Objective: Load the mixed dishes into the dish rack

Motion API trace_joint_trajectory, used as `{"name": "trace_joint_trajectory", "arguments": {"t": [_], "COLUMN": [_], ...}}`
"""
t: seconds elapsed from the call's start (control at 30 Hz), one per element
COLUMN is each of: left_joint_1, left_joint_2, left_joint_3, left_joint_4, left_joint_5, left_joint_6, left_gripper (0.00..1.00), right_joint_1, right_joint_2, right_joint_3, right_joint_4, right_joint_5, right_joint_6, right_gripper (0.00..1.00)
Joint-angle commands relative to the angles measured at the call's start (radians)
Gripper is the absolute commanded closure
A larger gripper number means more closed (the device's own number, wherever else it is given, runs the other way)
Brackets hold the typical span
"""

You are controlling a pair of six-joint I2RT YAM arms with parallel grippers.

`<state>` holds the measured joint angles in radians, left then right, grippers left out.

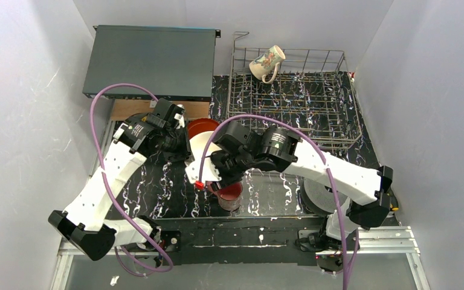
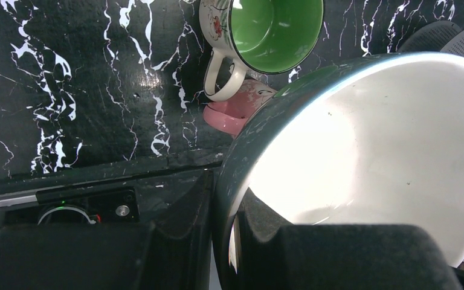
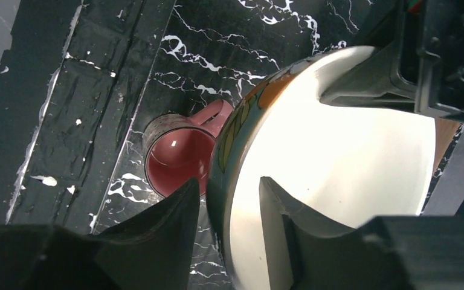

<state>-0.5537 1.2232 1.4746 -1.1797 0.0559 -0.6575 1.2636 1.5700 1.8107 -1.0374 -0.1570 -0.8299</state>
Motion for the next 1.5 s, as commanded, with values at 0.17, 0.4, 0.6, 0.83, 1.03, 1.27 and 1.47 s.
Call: {"name": "trace_joint_trajectory", "arguments": {"t": [0.17, 0.4, 0.6, 0.83, 1.03, 1.27, 1.47], "left_joint_1": [0.0, 0.0, -0.001, 0.0, 0.001, 0.001, 0.001], "left_joint_2": [-0.04, -0.045, -0.055, -0.109, -0.175, -0.278, -0.415], "left_joint_3": [0.032, 0.008, 0.001, -0.022, 0.006, 0.102, -0.019], "left_joint_4": [0.067, 0.085, 0.111, 0.159, 0.203, 0.237, 0.349], "left_joint_5": [0.062, 0.084, 0.096, 0.143, 0.115, -0.104, -0.126], "left_joint_6": [-0.008, -0.022, -0.035, 0.012, 0.024, 0.082, 0.078], "left_gripper": [1.0, 1.0, 1.0, 0.62, 0.16, 0.02, 0.02], "right_joint_1": [0.013, 0.013, 0.013, 0.012, 0.006, -0.152, -0.359], "right_joint_2": [0.058, 0.066, 0.076, -0.095, -0.235, -0.371, -0.425], "right_joint_3": [0.034, 0.036, 0.024, -0.17, -0.345, -0.443, -0.507], "right_joint_4": [0.026, 0.012, 0.058, 0.34, 0.52, 0.676, 0.926], "right_joint_5": [0.081, 0.078, 0.099, 0.082, 0.059, -0.109, -0.252], "right_joint_6": [0.031, 0.042, 0.08, 0.208, 0.282, 0.468, 0.739], "right_gripper": [0.63, 0.87, 0.99, 0.99, 0.99, 0.99, 0.99]}}
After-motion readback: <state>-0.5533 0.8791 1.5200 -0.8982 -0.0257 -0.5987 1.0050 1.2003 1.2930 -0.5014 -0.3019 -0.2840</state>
